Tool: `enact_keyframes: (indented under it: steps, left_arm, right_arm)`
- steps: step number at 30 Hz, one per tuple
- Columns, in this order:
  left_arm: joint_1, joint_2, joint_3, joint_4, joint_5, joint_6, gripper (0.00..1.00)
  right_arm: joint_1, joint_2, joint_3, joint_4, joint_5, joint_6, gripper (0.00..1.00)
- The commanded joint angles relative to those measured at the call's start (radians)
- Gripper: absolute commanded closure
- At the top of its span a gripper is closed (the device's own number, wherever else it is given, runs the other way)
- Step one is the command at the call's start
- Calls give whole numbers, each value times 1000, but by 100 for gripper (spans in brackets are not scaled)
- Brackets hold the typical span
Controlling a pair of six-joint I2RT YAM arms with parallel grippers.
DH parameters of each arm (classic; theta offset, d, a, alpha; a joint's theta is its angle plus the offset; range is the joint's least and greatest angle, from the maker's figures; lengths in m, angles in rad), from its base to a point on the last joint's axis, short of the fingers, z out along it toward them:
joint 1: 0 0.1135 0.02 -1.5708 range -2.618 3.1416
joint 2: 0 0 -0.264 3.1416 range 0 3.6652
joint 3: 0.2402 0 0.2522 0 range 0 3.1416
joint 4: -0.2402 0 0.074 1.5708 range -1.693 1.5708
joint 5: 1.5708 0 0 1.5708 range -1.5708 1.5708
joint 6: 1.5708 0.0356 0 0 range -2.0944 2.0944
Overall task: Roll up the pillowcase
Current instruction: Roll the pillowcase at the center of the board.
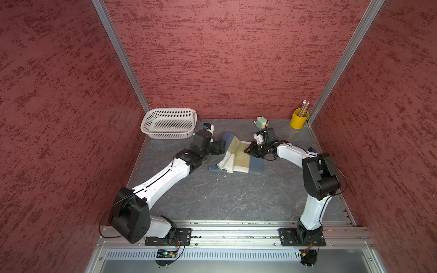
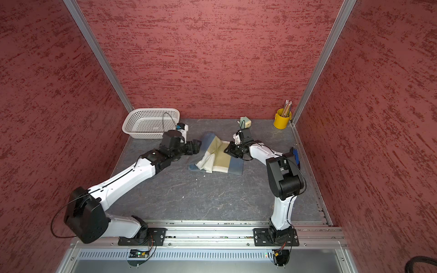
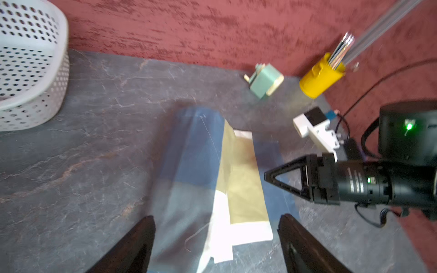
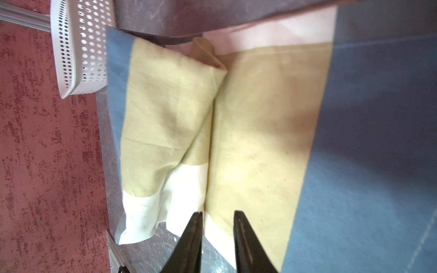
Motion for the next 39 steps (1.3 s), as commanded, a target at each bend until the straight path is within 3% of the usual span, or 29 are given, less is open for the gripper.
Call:
enact_keyframes:
  steps: [1,6,14,22,34,37,39]
  left_arm:
    - [124,76,-78,82,225,-80,16]
    - [187,188,-92,39,274,-75,17]
    - [175,302,-130,64,228,-105,21]
    - [184,266,-135,52,189,-83,20]
    - [189,486,-56,151,373,-87,12]
    - [169,523,-42,162,382,-89,16]
    - [159,546,-38,182,392,-100,24]
  right_arm:
    - [71,30,108,-30,-39,-39,74]
    - [166,130,279,-71,-63,-35,79]
    - [222,302,431,-136,11,13,86]
    - [198,297,329,-132,90,-21,89]
    - [186,273,233,-30,36,-36,88]
    - [182,272,222,-6,24,-29,88]
    - [180,272,219,1,20,-28,88]
